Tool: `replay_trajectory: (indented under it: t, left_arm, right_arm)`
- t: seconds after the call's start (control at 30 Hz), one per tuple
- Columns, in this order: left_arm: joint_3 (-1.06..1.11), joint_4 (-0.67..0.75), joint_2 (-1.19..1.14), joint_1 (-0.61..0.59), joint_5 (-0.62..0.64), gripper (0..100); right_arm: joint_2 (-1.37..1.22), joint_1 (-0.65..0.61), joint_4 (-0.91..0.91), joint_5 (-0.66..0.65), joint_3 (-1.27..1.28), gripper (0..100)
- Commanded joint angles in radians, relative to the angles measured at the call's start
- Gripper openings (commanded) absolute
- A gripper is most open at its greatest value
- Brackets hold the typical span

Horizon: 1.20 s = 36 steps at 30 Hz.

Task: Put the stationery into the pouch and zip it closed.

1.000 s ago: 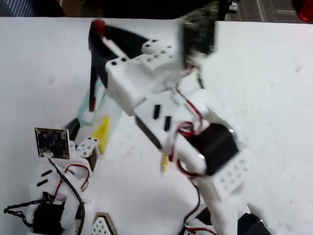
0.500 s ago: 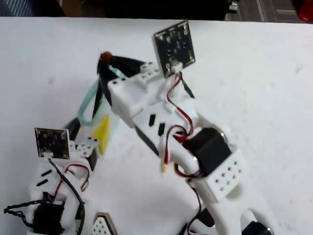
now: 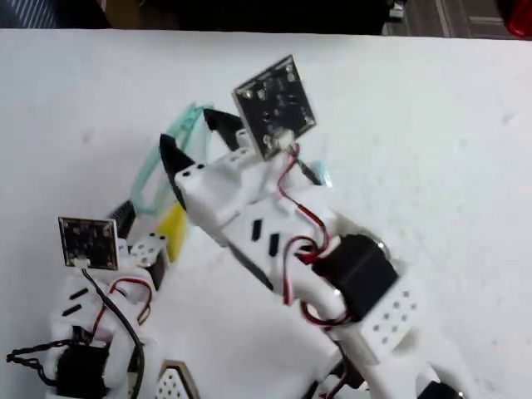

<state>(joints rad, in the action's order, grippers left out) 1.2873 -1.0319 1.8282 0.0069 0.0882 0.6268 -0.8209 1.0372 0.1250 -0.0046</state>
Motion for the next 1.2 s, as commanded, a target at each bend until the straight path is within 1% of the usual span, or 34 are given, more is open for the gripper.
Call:
replay_trajectory:
  t: [0.0, 0.13, 0.23, 0.37, 0.5, 0.67, 0.87, 1.1, 1.17]
  left_arm:
    - [-0.006, 0.032, 0.001, 0.002, 0.008, 23]
    - [-0.006, 0.032, 0.001, 0.002, 0.008, 23]
    - [-0.006, 0.032, 0.001, 0.002, 0.009, 23]
    - [-0.006, 0.032, 0.001, 0.002, 0.009, 23]
    - [-0.006, 0.032, 0.001, 0.002, 0.009, 23]
    - [-0.006, 0.032, 0.001, 0.002, 0.009, 23]
    - [-0.005, 0.032, 0.001, 0.004, 0.009, 23]
    - [-0.005, 0.032, 0.001, 0.005, 0.009, 23]
    - [-0.005, 0.032, 0.001, 0.005, 0.009, 23]
  right_arm:
    - [0.048, 0.104, 0.007, -0.023, -0.021, 19.4]
    - [0.038, 0.248, 0.117, -0.023, -0.018, 19.4]
    - [-0.012, 0.341, 0.214, -0.023, 0.032, 19.4]
    - [-0.117, 0.427, 0.231, -0.031, 0.187, 19.4]
    - [-0.271, 0.435, 0.208, -0.026, 0.338, 19.4]
    - [-0.478, 0.443, 0.028, -0.023, 0.46, 19.4]
    - [-0.673, 0.437, -0.102, -0.023, 0.453, 19.4]
    - [-0.814, 0.446, -0.131, -0.023, 0.382, 18.9]
    - [-0.843, 0.446, -0.111, -0.028, 0.354, 15.0]
